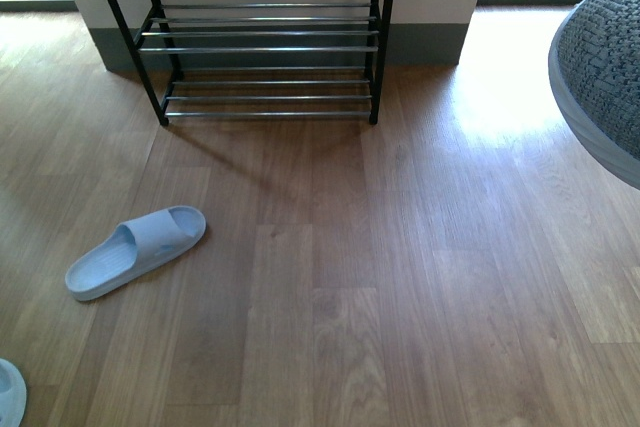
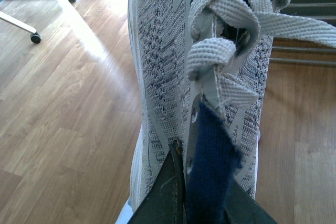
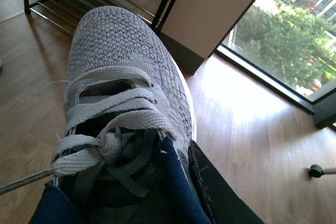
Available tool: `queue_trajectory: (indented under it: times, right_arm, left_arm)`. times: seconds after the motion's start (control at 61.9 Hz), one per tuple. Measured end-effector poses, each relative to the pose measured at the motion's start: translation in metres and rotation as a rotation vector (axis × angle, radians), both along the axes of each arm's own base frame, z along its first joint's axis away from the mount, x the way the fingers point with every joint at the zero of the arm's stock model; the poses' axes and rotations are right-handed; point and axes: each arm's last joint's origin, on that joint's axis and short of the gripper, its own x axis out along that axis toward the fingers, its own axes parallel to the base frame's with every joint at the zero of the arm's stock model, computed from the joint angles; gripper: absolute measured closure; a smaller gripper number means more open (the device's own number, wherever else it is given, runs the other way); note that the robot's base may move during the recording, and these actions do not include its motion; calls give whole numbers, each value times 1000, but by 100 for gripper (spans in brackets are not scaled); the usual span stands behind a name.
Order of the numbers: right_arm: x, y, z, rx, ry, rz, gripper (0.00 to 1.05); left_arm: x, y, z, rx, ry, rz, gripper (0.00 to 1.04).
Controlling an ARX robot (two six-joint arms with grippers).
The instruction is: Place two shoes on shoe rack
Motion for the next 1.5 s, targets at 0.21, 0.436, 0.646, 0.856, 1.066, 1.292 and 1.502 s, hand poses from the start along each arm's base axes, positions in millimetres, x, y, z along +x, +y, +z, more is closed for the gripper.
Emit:
queue_trajectory:
  times: [0.21, 0.436, 0.646, 0.856, 1.066, 1.292, 1.502]
  right_arm:
    - [0, 0, 0, 1, 0, 5, 103]
    - [0, 0, 0, 1, 0, 4, 103]
    - [0, 0, 0, 1, 0, 4, 103]
    - [0, 0, 0, 1, 0, 4, 103]
    - [0, 0, 0, 1, 0, 4, 103]
    - [0, 0, 0, 1, 0, 4, 103]
    - [0, 0, -1, 1, 3, 3, 103]
  left_arm:
    - [0, 0, 0, 0, -1, 0, 102]
    - [0, 0, 0, 0, -1, 0, 102]
    - [0, 0, 0, 0, -1, 0, 102]
    - [0, 0, 0, 0, -1, 0, 102]
    - [0, 0, 0, 0, -1, 1, 102]
    - [0, 0, 0, 0, -1, 1, 102]
    - [0, 0, 0, 0, 3, 0, 102]
